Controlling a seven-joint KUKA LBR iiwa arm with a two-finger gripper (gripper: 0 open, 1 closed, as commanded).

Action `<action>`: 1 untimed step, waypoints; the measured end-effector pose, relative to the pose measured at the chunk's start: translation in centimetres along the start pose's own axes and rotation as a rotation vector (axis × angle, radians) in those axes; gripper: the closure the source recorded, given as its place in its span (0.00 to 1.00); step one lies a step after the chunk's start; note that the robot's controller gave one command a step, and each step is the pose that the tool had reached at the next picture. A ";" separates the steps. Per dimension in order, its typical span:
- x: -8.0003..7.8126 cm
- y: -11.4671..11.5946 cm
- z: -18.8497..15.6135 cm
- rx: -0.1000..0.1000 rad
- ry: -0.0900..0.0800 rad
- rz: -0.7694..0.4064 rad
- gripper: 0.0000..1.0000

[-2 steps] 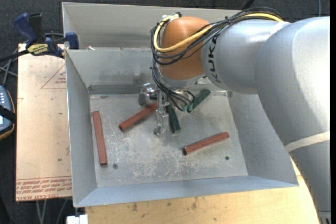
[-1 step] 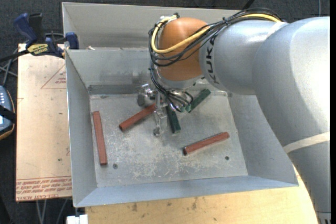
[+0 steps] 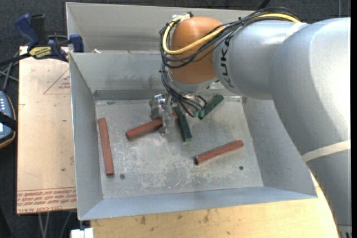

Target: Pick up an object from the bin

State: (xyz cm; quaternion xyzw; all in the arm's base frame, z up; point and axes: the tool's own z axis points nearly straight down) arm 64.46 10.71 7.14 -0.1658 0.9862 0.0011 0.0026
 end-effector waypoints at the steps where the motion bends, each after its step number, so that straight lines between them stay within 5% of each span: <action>1: 0.0 0.0 0.0 0.000 0.000 0.000 1.00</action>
Offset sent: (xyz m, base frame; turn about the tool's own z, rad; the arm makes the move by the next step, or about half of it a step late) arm 0.0001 0.0000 0.0263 0.0000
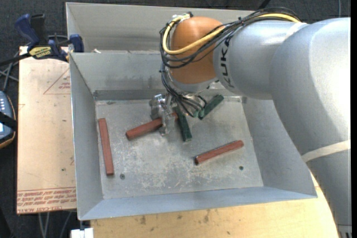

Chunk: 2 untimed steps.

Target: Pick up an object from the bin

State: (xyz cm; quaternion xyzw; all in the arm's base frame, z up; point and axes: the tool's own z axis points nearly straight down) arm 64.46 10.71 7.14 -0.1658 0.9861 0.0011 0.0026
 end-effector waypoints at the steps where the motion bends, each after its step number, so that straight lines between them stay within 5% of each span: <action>1: 0.1 0.0 -0.3 0.000 0.002 0.000 1.00; 2: 0.1 0.0 -1.1 0.000 0.003 0.001 1.00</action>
Offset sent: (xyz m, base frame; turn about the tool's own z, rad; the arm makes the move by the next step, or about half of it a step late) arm 0.0000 0.0000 0.0103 0.0000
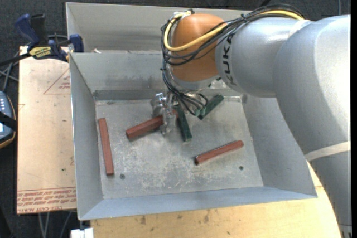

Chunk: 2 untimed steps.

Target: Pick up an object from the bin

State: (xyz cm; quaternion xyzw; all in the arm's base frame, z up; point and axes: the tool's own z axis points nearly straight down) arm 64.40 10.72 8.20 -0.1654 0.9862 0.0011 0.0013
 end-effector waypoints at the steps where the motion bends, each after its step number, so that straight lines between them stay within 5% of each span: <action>1: 0.1 0.0 -0.8 0.000 0.003 0.000 1.00; 2: 0.2 0.1 -2.7 -0.001 0.008 0.000 1.00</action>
Offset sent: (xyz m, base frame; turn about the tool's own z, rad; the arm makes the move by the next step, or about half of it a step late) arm 0.0001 -0.0001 0.0792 0.0000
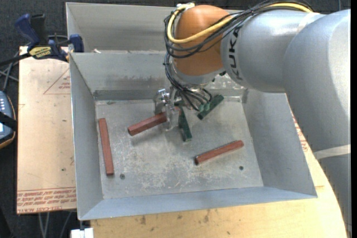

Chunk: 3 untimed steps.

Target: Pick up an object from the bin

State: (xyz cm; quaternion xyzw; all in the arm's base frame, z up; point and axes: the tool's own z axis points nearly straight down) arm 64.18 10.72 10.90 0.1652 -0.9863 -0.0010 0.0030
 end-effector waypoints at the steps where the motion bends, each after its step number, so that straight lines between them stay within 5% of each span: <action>1: -0.1 0.0 -2.2 0.001 -0.003 0.000 1.00; 3: -0.3 0.0 -5.9 0.003 -0.013 0.000 1.00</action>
Offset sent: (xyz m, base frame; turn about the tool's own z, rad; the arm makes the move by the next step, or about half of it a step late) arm 0.0000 0.0001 0.0298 0.0000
